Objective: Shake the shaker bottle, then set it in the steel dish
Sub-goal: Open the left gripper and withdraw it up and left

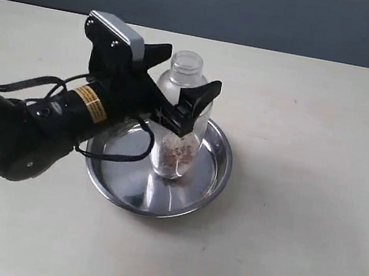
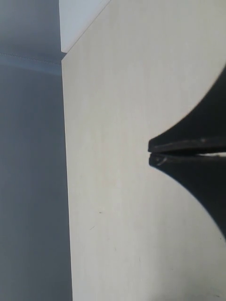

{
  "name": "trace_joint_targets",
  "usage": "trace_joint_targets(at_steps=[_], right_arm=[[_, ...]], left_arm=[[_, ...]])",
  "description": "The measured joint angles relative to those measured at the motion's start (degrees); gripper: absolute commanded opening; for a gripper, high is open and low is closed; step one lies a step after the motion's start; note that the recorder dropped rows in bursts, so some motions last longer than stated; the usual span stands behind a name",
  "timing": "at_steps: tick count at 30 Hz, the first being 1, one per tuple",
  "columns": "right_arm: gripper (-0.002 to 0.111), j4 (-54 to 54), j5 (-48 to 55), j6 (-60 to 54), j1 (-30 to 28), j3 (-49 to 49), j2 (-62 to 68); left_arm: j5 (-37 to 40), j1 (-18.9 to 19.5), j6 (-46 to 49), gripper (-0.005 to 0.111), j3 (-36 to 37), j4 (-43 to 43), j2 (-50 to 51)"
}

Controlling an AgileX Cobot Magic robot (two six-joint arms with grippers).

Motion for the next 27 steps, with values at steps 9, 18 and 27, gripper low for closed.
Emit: trace_joint_targets(at_steps=[9,18,27], right_arm=[[-0.001,0.0,0.0,0.0,0.0,0.0,0.0],[-0.001,0.0,0.0,0.0,0.0,0.0,0.0],[-0.001,0.0,0.0,0.0,0.0,0.0,0.0]], left_arm=[[30.09,2.45,3.5,0.001,3.45,-1.95,-29.33],[63.43,2.45,9.05,0.0,3.85,-1.95,-55.83],[77.34,2.45,9.41,0.0,4.04,7.47,-71.44]])
